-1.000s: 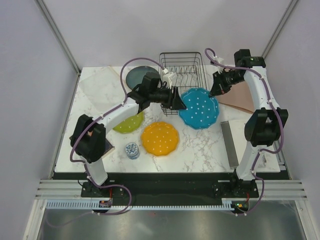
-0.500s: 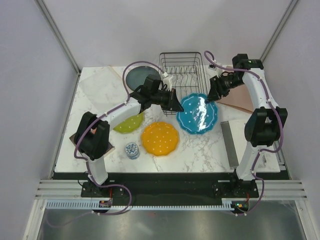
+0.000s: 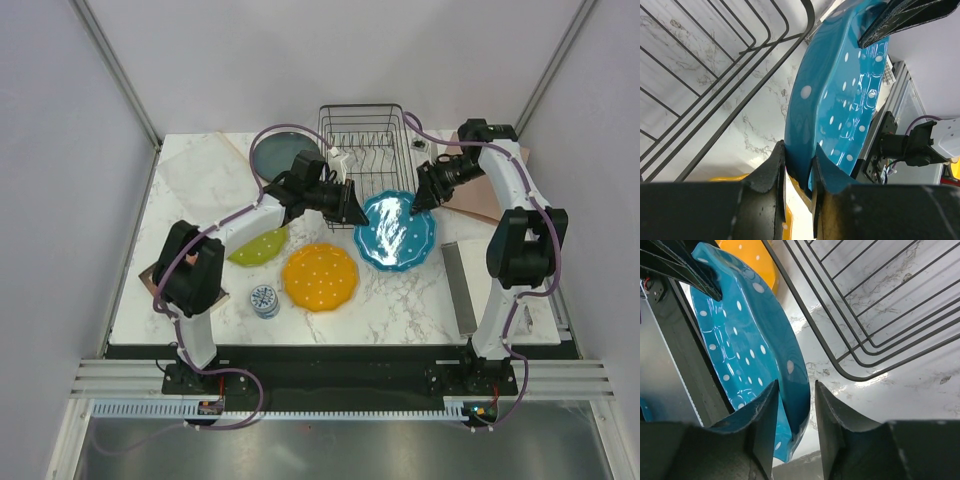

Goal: Load the plates into the dish rack

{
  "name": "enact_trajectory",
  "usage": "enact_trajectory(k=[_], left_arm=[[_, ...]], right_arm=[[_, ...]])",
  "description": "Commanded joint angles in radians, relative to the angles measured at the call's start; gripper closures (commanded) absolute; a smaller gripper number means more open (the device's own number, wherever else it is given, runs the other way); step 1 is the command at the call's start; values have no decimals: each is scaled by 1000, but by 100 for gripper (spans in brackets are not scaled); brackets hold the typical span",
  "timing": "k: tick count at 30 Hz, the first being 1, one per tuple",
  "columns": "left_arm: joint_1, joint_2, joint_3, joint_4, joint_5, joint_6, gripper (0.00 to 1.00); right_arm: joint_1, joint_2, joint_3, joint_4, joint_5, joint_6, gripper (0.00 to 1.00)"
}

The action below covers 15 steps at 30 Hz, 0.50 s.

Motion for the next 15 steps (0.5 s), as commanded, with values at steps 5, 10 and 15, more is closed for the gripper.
enact_trajectory(k=[5,10,15], left_arm=[[19,-31,86,161,143,-25,98],[51,-21,87,214,225,-61,98],[65,-19,70,229,257,-57,98]], right_arm=[[-2,6,-53,-115,-33,-54,49],[-2,10,-107,-115,-63,-77,53],[-2,26,-101,-115,-125,-72,73]])
